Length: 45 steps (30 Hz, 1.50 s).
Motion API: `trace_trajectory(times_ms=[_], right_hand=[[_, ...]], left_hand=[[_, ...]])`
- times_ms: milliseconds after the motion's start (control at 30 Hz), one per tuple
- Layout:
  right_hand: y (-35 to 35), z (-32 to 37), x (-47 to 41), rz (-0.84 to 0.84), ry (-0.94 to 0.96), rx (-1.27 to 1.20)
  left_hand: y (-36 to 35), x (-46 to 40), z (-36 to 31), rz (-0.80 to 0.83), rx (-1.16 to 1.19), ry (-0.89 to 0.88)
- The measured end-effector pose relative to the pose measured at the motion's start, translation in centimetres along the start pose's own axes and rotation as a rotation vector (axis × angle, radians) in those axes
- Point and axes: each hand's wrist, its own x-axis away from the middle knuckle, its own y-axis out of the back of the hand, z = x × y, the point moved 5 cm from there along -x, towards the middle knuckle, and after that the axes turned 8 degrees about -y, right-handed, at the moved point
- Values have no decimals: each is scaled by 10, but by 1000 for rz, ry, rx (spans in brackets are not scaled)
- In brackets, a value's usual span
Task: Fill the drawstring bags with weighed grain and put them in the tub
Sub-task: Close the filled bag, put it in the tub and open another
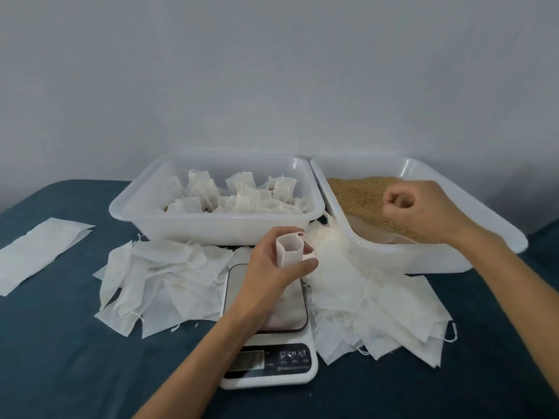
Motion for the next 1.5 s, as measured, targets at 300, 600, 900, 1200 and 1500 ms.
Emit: trace_trajectory(times_ms=[300,600,900,1200,1500], right_hand=[[-26,-85,-29,433,-274,604],[-16,-100,-35,305,-322,634],[27,-120,-43,-81,-560,955],[14,-101,-51,-1,-378,1023],[-25,-86,-64,118,-263,604]], left_hand=[[5,-4,3,-64,-41,-16],[5,-4,3,-58,-90,-26],[5,-2,-1,-74,-98,-9],[4,-3,-1,-56,-129,10],[4,-4,6,-64,-42,34]])
